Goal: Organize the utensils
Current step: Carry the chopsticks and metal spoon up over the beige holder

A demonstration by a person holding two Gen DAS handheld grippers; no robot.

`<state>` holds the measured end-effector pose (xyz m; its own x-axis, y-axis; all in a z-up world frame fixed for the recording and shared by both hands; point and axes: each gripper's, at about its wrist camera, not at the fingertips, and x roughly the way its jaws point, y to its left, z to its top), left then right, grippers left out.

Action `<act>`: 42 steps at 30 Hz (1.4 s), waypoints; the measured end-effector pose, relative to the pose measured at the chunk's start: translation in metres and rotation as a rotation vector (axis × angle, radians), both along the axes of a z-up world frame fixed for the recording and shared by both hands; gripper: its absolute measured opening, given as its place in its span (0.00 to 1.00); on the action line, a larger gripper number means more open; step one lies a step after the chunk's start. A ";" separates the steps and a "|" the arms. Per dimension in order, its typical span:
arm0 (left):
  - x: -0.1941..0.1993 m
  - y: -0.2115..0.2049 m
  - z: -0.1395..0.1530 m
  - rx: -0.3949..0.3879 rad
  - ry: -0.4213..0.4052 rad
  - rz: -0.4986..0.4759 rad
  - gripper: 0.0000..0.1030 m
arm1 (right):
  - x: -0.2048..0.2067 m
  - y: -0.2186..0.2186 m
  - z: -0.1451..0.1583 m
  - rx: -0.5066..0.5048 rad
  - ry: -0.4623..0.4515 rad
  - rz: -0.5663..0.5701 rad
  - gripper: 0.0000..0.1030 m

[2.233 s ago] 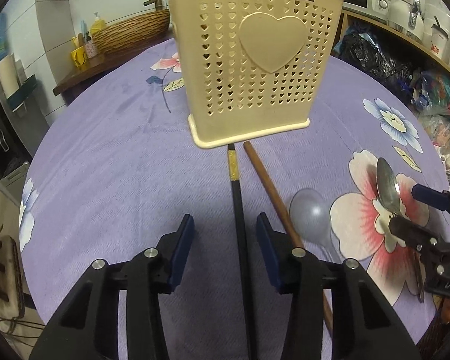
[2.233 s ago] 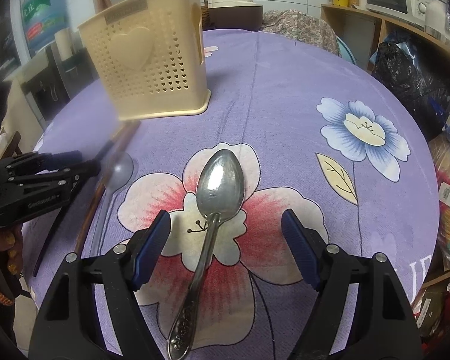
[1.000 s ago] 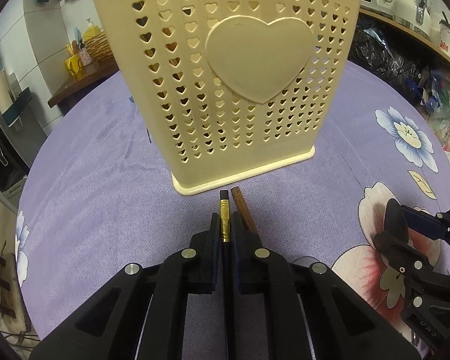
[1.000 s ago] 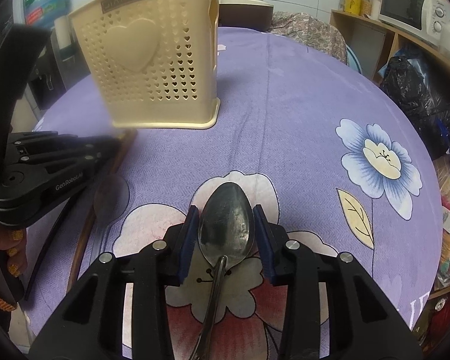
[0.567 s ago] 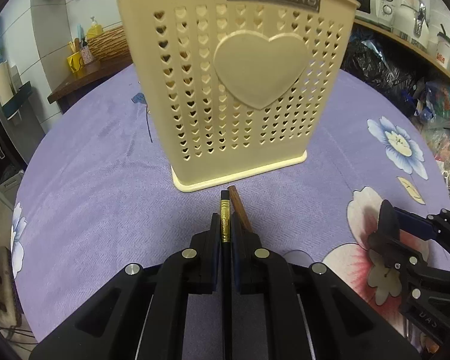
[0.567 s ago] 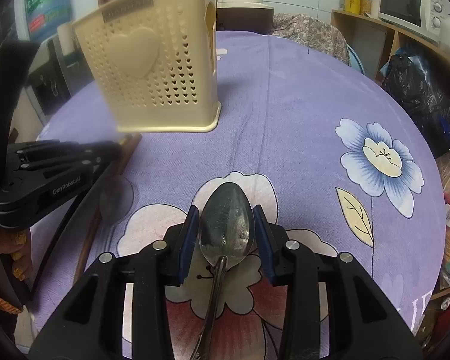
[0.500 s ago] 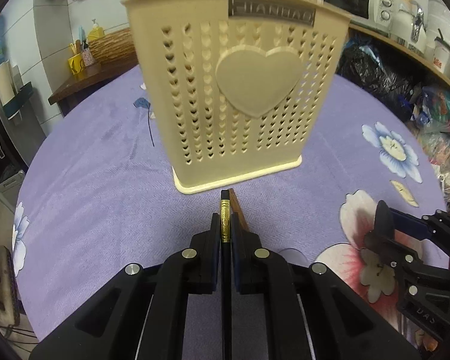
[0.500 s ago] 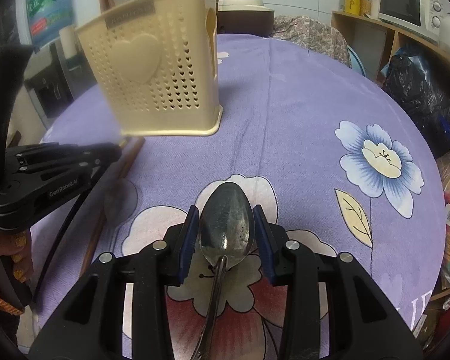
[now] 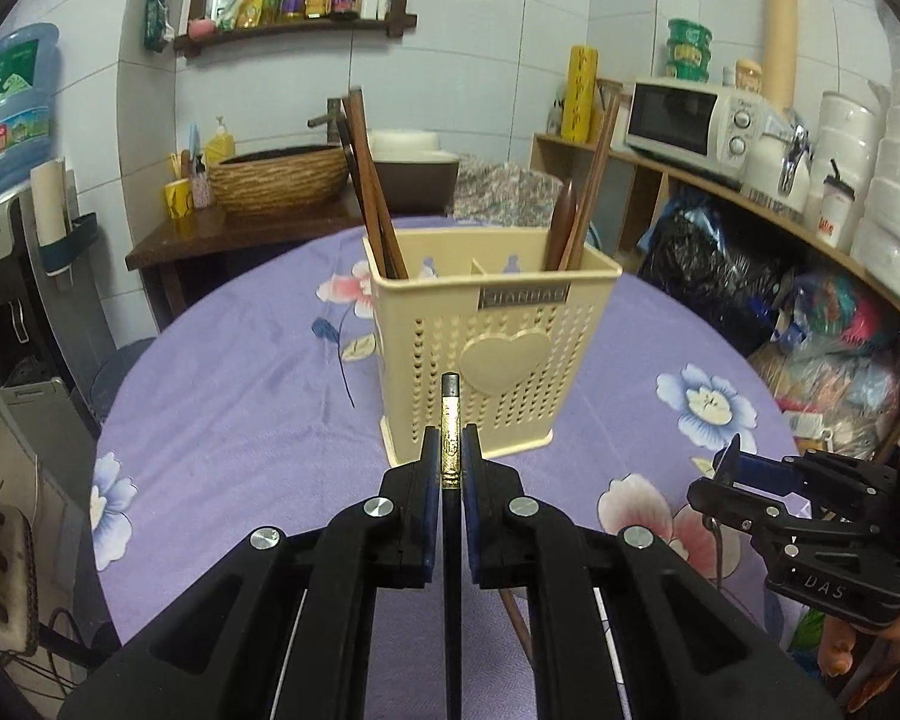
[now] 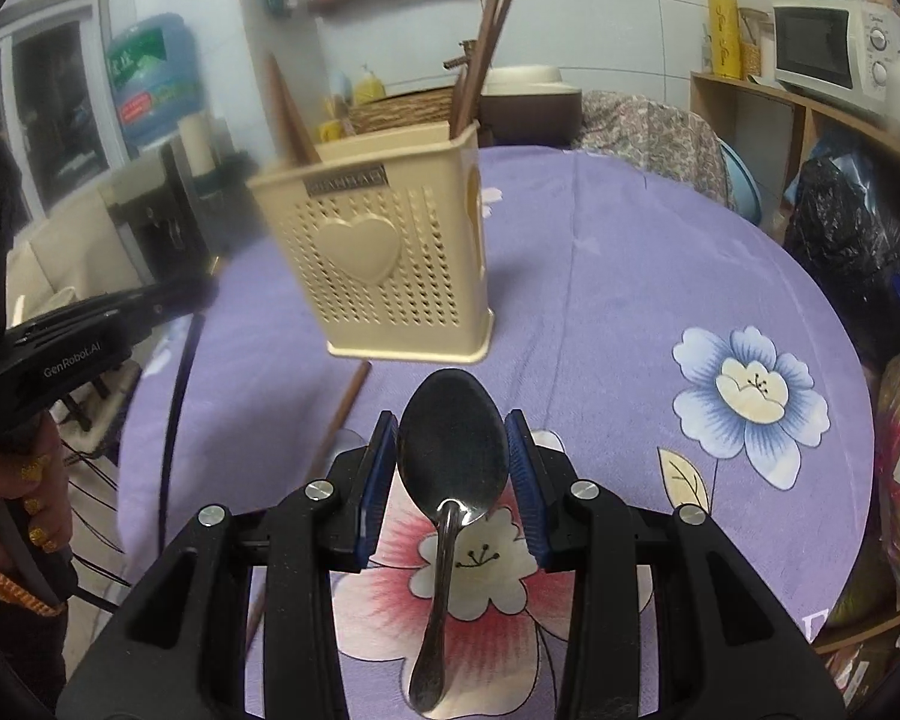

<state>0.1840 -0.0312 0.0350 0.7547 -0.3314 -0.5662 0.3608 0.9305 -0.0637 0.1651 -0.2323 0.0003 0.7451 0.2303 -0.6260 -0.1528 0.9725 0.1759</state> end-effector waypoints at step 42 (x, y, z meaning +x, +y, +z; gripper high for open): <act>-0.010 0.025 0.101 -0.131 -0.184 -0.048 0.08 | 0.008 0.003 0.074 0.047 -0.166 0.096 0.36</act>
